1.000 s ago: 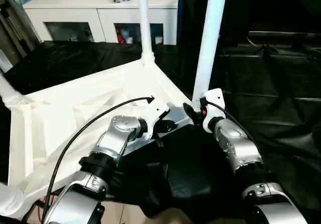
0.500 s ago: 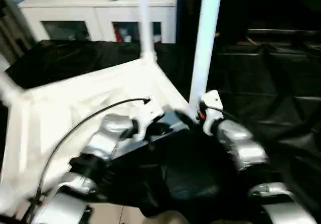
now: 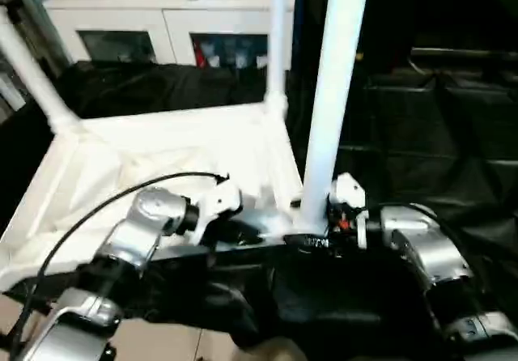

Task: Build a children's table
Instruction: Rotate leg to tighten

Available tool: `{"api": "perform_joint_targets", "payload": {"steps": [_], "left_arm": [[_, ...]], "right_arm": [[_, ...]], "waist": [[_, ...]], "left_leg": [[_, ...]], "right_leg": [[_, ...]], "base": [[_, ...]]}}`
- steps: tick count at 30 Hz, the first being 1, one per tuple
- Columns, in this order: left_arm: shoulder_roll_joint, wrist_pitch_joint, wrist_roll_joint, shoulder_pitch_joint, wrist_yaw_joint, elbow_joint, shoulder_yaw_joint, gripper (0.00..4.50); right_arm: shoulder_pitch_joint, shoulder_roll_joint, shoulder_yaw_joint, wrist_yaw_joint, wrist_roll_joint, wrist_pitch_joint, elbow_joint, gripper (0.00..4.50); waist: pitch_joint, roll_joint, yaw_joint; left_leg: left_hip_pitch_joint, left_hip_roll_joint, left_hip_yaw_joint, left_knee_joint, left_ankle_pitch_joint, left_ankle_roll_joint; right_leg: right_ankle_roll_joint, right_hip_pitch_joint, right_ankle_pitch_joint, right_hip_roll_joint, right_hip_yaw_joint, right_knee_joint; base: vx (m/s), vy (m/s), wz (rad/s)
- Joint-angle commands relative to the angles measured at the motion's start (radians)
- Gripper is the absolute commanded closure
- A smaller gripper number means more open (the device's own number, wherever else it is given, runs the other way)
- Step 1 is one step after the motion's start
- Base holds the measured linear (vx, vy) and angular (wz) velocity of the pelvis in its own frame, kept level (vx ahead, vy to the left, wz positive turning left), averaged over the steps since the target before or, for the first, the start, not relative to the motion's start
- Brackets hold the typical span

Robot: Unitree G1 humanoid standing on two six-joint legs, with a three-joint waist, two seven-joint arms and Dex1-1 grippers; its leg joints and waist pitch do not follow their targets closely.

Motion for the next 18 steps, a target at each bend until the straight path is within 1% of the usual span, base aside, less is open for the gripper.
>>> {"api": "perform_joint_targets", "payload": {"steps": [1,5,7,9,10,12,13,14,15,16,17,18], "left_arm": [[-0.026,-0.015,-0.033,-0.002,-0.040,-0.051,-0.039,4.50],[-0.026,-0.005,-0.036,0.002,-0.046,-0.061,-0.038,4.50],[-0.030,-0.001,-0.038,0.002,-0.044,-0.062,-0.034,4.50],[-0.039,0.008,-0.042,0.000,-0.034,-0.063,-0.029,4.50],[-0.045,0.012,-0.044,-0.002,-0.025,-0.062,-0.025,4.50],[-0.073,0.042,-0.027,-0.022,0.053,-0.044,-0.014,4.50],[-0.086,0.044,-0.019,-0.032,0.085,-0.029,-0.008,4.50],[-0.101,0.047,-0.012,-0.041,0.116,-0.013,-0.001,4.50],[-0.121,0.054,-0.001,-0.054,0.163,0.008,0.008,4.50],[-0.145,0.057,0.012,-0.071,0.218,0.035,0.017,4.50],[-0.151,0.057,0.015,-0.076,0.233,0.042,0.019,4.50],[-0.178,0.072,0.032,-0.094,0.301,0.069,0.027,4.50]], "right_arm": [[0.009,0.018,0.056,0.022,-0.003,0.025,-0.020,1.07],[0.019,0.021,0.066,0.022,0.005,0.041,-0.043,1.37],[0.022,0.023,0.068,0.019,0.006,0.048,-0.047,1.46],[0.024,0.031,0.066,0.000,0.002,0.054,-0.046,1.66],[0.024,0.039,0.062,-0.017,-0.001,0.056,-0.041,1.66],[0.012,0.074,0.036,-0.119,-0.025,0.079,-0.002,1.73],[0.005,0.088,0.028,-0.167,-0.038,0.075,0.018,1.74],[-0.001,0.103,0.019,-0.217,-0.050,0.071,0.038,1.75],[-0.010,0.124,0.009,-0.288,-0.068,0.069,0.065,1.75],[-0.022,0.149,-0.004,-0.375,-0.086,0.070,0.098,1.76],[-0.026,0.156,-0.008,-0.399,-0.091,0.071,0.107,1.76],[-0.036,0.190,-0.026,-0.481,-0.094,0.076,0.131,1.76]], "waist": [[-0.056,-0.008,-0.001],[-0.057,-0.010,0.002],[-0.058,-0.009,0.002],[-0.057,-0.009,0.003],[-0.057,-0.009,0.003],[-0.054,-0.010,-0.001],[-0.053,-0.010,-0.001],[-0.052,-0.011,-0.003],[-0.050,-0.011,-0.005],[-0.049,-0.012,-0.010],[-0.047,-0.012,-0.016],[-0.050,-0.013,-0.019]], "left_leg": [[0.000,0.019,0.005,-0.067,-0.246,0.074],[-0.002,0.017,0.005,-0.065,-0.227,0.072],[-0.001,0.017,0.005,-0.065,-0.220,0.074],[-0.001,0.017,0.006,-0.065,-0.224,0.073],[-0.002,0.017,0.006,-0.065,-0.226,0.071],[-0.002,0.016,0.005,-0.067,-0.232,0.059],[-0.002,0.014,0.005,-0.068,-0.242,0.055],[0.001,0.013,0.004,-0.068,-0.256,0.046],[0.001,0.012,0.004,-0.069,-0.262,0.042],[0.003,0.009,0.003,-0.069,-0.276,0.032],[0.004,0.007,0.000,-0.072,-0.284,0.017],[0.004,0.006,-0.001,-0.070,-0.287,0.015]], "right_leg": [[-0.243,0.052,-0.263,-0.040,0.034,-0.072],[-0.245,0.054,-0.236,-0.039,0.034,-0.069],[-0.246,0.054,-0.229,-0.039,0.033,-0.069],[-0.245,0.053,-0.235,-0.038,0.033,-0.069],[-0.244,0.053,-0.241,-0.039,0.033,-0.070],[-0.236,0.052,-0.268,-0.039,0.034,-0.072],[-0.230,0.052,-0.288,-0.040,0.033,-0.074],[-0.216,0.050,-0.330,-0.041,0.033,-0.079],[-0.209,0.048,-0.349,-0.040,0.034,-0.081],[-0.195,0.046,-0.385,-0.040,0.033,-0.085],[-0.181,0.046,-0.417,-0.039,0.031,-0.088],[-0.170,0.048,-0.425,-0.040,0.032,-0.089]], "base": [[0.000,0.000,0.00],[0.000,0.000,0.00],[0.000,0.000,0.00],[0.000,0.000,0.00],[0.000,0.000,0.00],[0.000,0.000,0.00],[0.000,0.000,0.00],[0.000,0.000,0.00],[0.000,0.000,0.00],[0.000,0.000,0.00],[0.000,0.000,0.00],[0.000,0.000,0.00]]}}
